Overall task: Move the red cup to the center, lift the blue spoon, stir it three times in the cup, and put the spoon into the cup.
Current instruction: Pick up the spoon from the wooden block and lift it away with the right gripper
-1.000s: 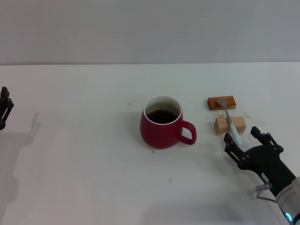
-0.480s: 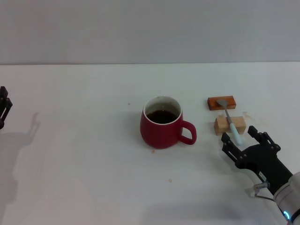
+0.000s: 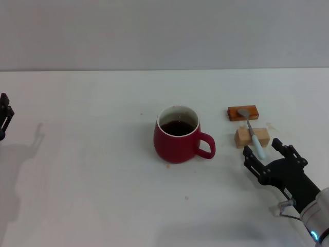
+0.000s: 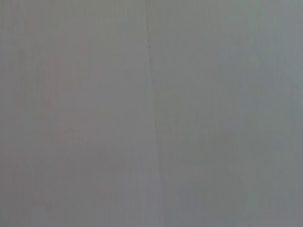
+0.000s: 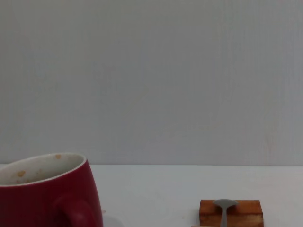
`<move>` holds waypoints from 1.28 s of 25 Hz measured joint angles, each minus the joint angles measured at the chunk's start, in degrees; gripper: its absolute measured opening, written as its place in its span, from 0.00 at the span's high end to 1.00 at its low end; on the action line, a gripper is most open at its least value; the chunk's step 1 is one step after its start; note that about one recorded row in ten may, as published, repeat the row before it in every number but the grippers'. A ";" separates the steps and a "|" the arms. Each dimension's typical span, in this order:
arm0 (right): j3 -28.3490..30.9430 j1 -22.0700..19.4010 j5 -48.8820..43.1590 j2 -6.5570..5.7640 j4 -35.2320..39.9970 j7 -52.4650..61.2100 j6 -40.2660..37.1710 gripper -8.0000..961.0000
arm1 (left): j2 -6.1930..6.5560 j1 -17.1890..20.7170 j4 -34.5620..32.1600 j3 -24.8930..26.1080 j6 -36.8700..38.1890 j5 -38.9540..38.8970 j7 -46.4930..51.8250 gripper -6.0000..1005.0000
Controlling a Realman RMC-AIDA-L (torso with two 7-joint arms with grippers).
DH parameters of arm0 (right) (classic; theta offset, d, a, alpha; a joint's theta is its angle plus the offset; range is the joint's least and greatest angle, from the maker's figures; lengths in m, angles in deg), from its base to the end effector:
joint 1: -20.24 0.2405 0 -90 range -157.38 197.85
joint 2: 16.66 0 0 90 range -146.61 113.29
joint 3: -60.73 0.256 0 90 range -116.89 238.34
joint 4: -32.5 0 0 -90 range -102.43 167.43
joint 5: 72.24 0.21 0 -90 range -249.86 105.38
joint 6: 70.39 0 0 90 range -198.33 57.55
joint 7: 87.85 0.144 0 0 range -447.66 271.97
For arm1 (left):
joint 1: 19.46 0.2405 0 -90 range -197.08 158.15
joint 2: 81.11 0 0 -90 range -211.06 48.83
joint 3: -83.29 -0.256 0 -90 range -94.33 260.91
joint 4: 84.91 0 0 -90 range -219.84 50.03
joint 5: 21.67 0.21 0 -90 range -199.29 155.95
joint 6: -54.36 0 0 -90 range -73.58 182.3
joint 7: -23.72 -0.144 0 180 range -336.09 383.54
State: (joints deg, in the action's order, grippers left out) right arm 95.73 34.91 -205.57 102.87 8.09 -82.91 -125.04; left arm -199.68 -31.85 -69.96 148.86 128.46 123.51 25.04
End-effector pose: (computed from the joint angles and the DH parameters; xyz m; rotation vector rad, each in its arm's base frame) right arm 0.3136 0.2698 -0.0970 -1.8870 0.7190 0.6310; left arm -0.3601 0.2750 0.0168 -1.4288 -0.4374 -0.6240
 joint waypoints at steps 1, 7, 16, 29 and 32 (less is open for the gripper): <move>0.00 0.02 0.00 0.00 0.02 0.00 0.03 0.19 | 0.00 0.00 -0.01 0.00 0.00 0.00 0.00 0.14; -0.12 0.41 0.00 0.00 0.15 0.00 0.93 0.19 | 0.00 0.06 -0.07 0.00 0.00 0.01 0.00 0.14; 0.17 0.44 0.60 0.12 -0.08 0.00 1.05 0.19 | 0.00 0.34 0.00 0.00 -0.01 0.09 0.00 0.14; -0.62 0.47 0.72 0.05 -0.20 0.97 0.87 0.31 | 0.00 0.35 -0.01 0.00 0.15 0.04 0.01 0.14; -0.63 0.47 0.72 0.03 -0.20 0.98 0.87 0.42 | 0.00 0.35 -0.01 0.00 0.17 0.01 0.05 0.14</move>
State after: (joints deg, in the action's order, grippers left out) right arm 95.09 35.38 -204.85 102.90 7.89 -81.92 -124.17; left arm -199.67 -31.50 -69.97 148.86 128.63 123.53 25.09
